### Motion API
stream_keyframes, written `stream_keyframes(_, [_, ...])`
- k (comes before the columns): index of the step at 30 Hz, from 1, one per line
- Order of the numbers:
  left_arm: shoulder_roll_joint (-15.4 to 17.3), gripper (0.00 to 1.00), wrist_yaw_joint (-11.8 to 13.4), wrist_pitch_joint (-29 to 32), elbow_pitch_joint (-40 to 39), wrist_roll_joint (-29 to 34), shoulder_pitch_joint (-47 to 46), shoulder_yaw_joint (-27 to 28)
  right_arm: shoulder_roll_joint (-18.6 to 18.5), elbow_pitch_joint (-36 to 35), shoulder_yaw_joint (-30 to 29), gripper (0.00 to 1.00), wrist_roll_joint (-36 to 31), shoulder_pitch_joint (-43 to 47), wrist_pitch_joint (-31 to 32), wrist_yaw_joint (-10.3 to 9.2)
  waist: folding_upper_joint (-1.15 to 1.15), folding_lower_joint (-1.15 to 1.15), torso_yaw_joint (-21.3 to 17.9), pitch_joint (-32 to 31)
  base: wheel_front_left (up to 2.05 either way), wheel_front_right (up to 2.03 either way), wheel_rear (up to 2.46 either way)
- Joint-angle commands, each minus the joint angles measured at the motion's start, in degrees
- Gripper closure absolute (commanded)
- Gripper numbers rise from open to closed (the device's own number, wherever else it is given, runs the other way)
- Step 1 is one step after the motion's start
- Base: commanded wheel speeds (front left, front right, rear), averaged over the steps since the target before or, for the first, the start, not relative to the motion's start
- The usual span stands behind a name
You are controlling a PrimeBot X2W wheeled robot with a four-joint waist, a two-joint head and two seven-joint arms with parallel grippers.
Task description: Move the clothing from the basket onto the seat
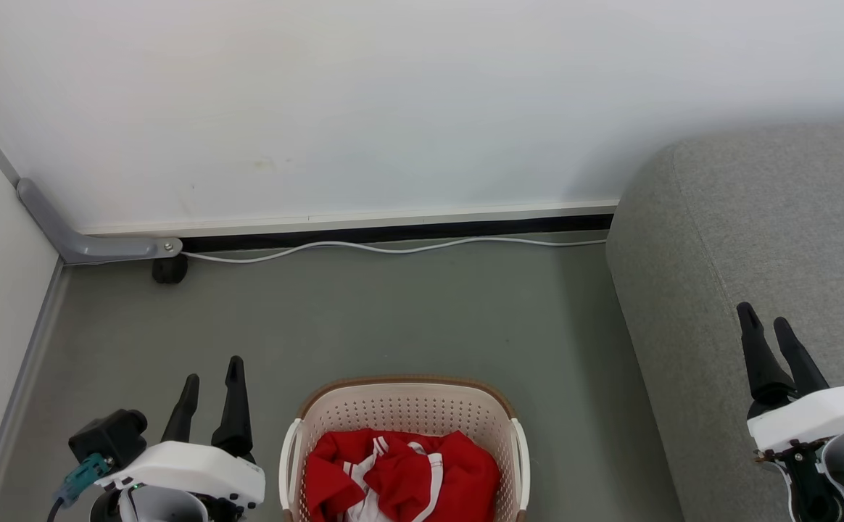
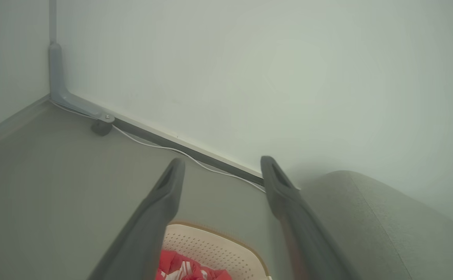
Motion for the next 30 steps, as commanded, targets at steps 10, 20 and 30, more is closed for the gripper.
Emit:
stream_keyframes(10, [1.1,0.0,2.1,-2.4,-0.5,8.7,-3.5,0.4,-3.0,-0.3,2.5,0.0,-6.9,-3.3,-2.7,0.67,0.0,0.0,0.2,0.0,0.0,0.0,0.0])
stream_keyframes(20, [1.2,0.0,3.2,-4.0,-1.4,14.6,-4.4,-1.0,-4.2,-0.1,3.2,0.0,-11.7,-4.4,-4.2,0.75,0.0,0.0,0.4,0.4,0.0,0.0,0.0])
stream_keyframes(30, [1.3,0.0,4.6,-5.9,-0.8,21.6,-6.3,-2.8,-5.8,0.1,4.8,0.0,-17.2,-5.9,-6.0,0.83,0.0,0.0,0.3,0.8,0.0,0.0,0.0])
